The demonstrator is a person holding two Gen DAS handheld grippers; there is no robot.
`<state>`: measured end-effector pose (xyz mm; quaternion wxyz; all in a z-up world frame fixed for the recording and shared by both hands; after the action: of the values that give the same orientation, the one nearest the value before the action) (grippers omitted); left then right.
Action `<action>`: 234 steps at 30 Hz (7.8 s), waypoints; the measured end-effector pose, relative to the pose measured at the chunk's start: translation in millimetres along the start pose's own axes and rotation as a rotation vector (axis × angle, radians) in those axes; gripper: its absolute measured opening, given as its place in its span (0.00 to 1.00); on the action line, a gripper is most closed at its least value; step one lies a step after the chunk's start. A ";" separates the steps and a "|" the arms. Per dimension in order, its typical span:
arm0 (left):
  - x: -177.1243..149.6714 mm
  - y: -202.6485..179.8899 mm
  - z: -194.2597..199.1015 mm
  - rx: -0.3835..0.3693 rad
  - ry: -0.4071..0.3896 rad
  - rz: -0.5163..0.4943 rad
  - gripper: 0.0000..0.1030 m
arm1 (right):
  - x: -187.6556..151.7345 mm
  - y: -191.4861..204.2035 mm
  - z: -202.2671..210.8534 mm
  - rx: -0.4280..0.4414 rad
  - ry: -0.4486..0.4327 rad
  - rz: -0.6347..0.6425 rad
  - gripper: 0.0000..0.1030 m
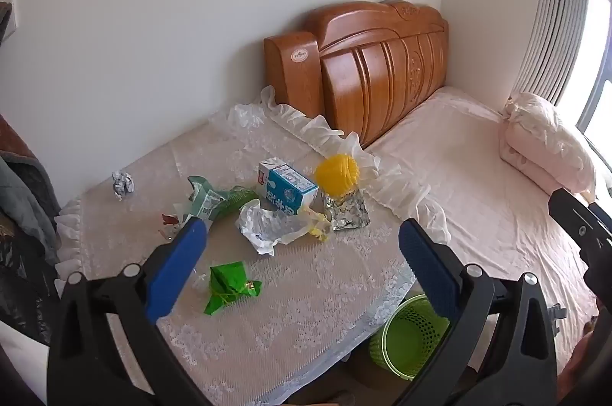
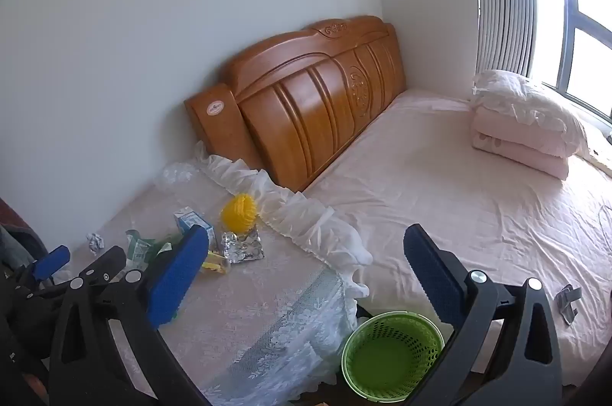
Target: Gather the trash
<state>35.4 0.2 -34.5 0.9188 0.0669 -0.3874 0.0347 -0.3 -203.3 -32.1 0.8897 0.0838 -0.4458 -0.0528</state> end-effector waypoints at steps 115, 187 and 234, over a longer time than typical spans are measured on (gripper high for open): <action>-118.0 86.7 -135.5 0.066 0.295 0.045 0.94 | -106.8 26.0 -109.2 0.161 0.349 -0.059 0.98; -146.4 234.8 -82.4 0.064 0.169 0.147 0.66 | -201.2 319.5 -227.4 0.685 0.522 0.867 0.98; -213.8 -288.7 -75.9 -0.576 0.273 -0.623 0.73 | -202.4 -238.4 21.8 -0.121 0.298 -0.246 0.63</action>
<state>-26.7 -276.4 -267.8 0.9093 -0.0835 -0.2180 -0.3445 -143.2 -405.0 -224.7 0.9360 0.0910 -0.2917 -0.1748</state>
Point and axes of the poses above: each gripper's, at about its wrist camera, not at the fingertips, and z roughly against the way its jaws point, y to its left, x to its top, the point moved 5 cm from there along -z, roughly the way its jaws point, and after that the axes turned 8 degrees about x, right-handed, at the moved point
